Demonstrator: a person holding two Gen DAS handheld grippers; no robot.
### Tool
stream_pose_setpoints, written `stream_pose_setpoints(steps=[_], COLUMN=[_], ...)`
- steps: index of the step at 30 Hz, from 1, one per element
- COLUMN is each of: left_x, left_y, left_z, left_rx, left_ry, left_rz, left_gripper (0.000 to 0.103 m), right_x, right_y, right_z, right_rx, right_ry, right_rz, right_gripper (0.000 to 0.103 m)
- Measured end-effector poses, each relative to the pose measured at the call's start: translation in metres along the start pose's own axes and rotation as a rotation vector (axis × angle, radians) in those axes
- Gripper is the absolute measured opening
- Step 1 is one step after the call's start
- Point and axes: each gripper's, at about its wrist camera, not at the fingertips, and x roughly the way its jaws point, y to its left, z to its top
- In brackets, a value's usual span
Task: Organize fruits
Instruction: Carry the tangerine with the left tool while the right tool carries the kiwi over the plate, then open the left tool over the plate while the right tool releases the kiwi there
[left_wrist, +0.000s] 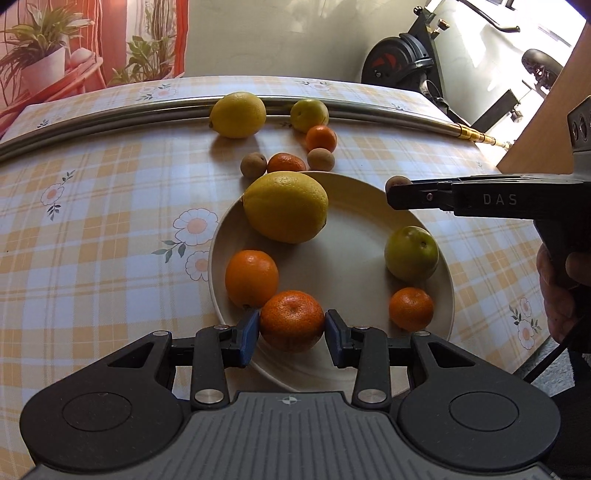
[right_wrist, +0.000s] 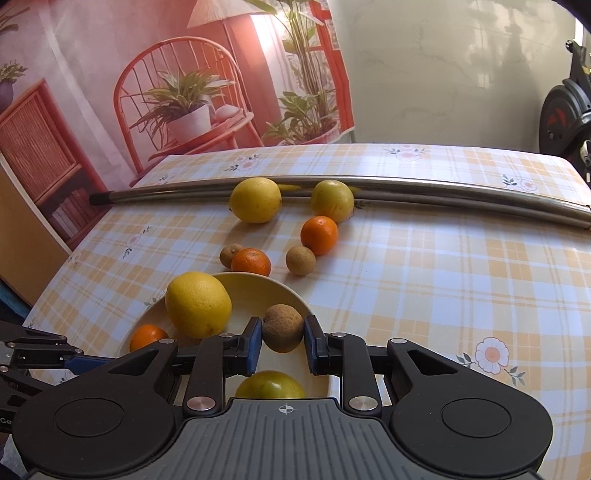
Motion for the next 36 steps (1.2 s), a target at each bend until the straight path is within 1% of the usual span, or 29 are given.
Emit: stream_pose_setpoints(steps=[5, 10, 15, 19, 24, 32, 36], left_x=[0.004, 0.004, 0.007, 0.006, 0.003, -0.003, -0.007], left_y=[0.0, -0.003, -0.007, -0.005, -0.004, 0.001, 0.002], left_z=[0.002, 0.005, 0.005, 0.004, 0.003, 0.005, 0.007], left_rx=[0.021, 0.07, 0.094, 0.082, 0.068, 0.02, 0.013], left_ry=[-0.014, -0.038, -0.044, -0.041, -0.039, -0.049, -0.058], left_rz=[0.033, 0.073, 0.091, 0.082, 0.073, 0.053, 0.053], left_gripper=[0.041, 0.041, 0.041, 0.042, 0.042, 0.042, 0.042], right_x=[0.002, 0.006, 0.019, 0.034, 0.049, 0.058, 0.055], right_y=[0.002, 0.003, 0.008, 0.018, 0.022, 0.016, 0.015], right_z=[0.0, 0.001, 0.005, 0.01, 0.013, 0.013, 0.014], right_rx=[-0.009, -0.019, -0.066, -0.133, -0.158, -0.114, -0.095], right_ry=[0.006, 0.019, 0.042, 0.074, 0.1, 0.11, 0.096], right_rz=[0.002, 0.004, 0.017, 0.006, 0.003, 0.026, 0.055], right_gripper=[0.022, 0.022, 0.022, 0.022, 0.022, 0.023, 0.028])
